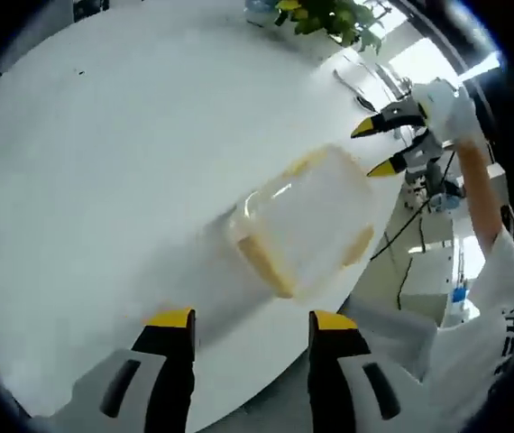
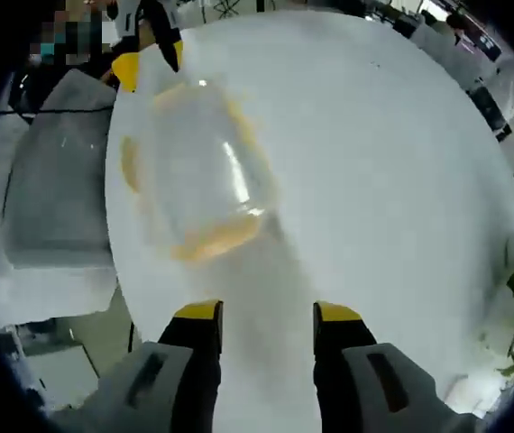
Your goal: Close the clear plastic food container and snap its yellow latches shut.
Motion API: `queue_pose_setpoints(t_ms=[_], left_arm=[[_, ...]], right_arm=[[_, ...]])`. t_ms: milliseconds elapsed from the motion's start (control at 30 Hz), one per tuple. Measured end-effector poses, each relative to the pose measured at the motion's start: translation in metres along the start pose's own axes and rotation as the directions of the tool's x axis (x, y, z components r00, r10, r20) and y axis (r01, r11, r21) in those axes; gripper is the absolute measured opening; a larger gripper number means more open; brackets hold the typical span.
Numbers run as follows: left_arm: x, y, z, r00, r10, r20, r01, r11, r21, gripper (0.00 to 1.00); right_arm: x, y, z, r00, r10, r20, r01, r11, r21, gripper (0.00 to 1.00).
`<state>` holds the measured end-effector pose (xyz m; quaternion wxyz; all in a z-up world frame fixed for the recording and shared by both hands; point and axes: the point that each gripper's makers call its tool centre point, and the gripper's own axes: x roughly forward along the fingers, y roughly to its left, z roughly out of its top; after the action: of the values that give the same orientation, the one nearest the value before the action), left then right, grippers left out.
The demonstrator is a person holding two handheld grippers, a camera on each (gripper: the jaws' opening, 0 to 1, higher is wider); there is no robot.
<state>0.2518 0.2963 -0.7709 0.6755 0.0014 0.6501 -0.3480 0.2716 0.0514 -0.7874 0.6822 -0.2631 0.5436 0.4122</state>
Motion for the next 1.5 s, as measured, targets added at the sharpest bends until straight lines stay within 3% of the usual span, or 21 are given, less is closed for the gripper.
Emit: queue_pose_setpoints(t_ms=[133,267,367,467,600,700,900,1067,1133,1233,1467,1500], left_arm=[[0.003,-0.005,0.012,0.998,-0.007,0.055,0.012,0.996,-0.093,0.44],[0.004,-0.024,0.016,0.995,-0.08,0.056,0.087,0.987,-0.139,0.43],[0.006,-0.029,0.017,0.995,-0.087,0.052,0.094,0.983,-0.159,0.44],[0.012,-0.03,0.016,0.996,-0.08,0.043,0.086,0.98,-0.18,0.45],[0.016,-0.03,0.016,0.996,-0.082,0.031,0.086,0.975,-0.206,0.45],[0.016,-0.029,0.022,0.996,-0.08,0.049,0.089,0.97,-0.224,0.44],[0.02,-0.031,0.026,0.995,-0.087,0.046,0.096,0.963,-0.251,0.42],[0.025,-0.03,0.025,0.997,-0.074,0.03,0.08,0.965,-0.248,0.4],[0.026,-0.029,0.024,0.997,-0.067,0.025,0.072,0.967,-0.244,0.39],[0.026,-0.027,0.023,0.998,-0.058,0.018,0.06,0.969,-0.24,0.35],[0.034,-0.021,0.022,1.0,0.012,-0.004,-0.013,0.974,-0.225,0.29],[0.033,-0.017,0.021,0.999,0.038,-0.024,-0.042,0.982,-0.186,0.28]], right_arm=[[-0.007,0.005,0.015,0.995,0.041,0.087,-0.053,0.987,0.15,0.33],[-0.015,0.013,0.029,0.977,0.104,0.187,-0.157,0.941,0.301,0.29],[-0.017,0.021,0.037,0.955,0.156,0.251,-0.25,0.881,0.402,0.34],[-0.015,0.036,0.043,0.922,0.233,0.309,-0.366,0.783,0.503,0.35],[-0.01,0.035,0.047,0.907,0.235,0.348,-0.405,0.715,0.571,0.32],[-0.004,0.029,0.046,0.909,0.226,0.351,-0.406,0.677,0.614,0.24],[0.004,0.031,0.047,0.911,0.234,0.338,-0.404,0.663,0.63,0.24],[0.012,0.03,0.042,0.929,0.228,0.291,-0.366,0.682,0.633,0.19],[0.012,0.03,0.043,0.928,0.229,0.294,-0.37,0.673,0.641,0.2],[0.012,0.03,0.044,0.929,0.227,0.293,-0.367,0.677,0.638,0.2],[0.012,0.031,0.044,0.93,0.231,0.285,-0.364,0.679,0.638,0.2],[0.012,0.031,0.044,0.93,0.23,0.285,-0.363,0.68,0.637,0.19]])
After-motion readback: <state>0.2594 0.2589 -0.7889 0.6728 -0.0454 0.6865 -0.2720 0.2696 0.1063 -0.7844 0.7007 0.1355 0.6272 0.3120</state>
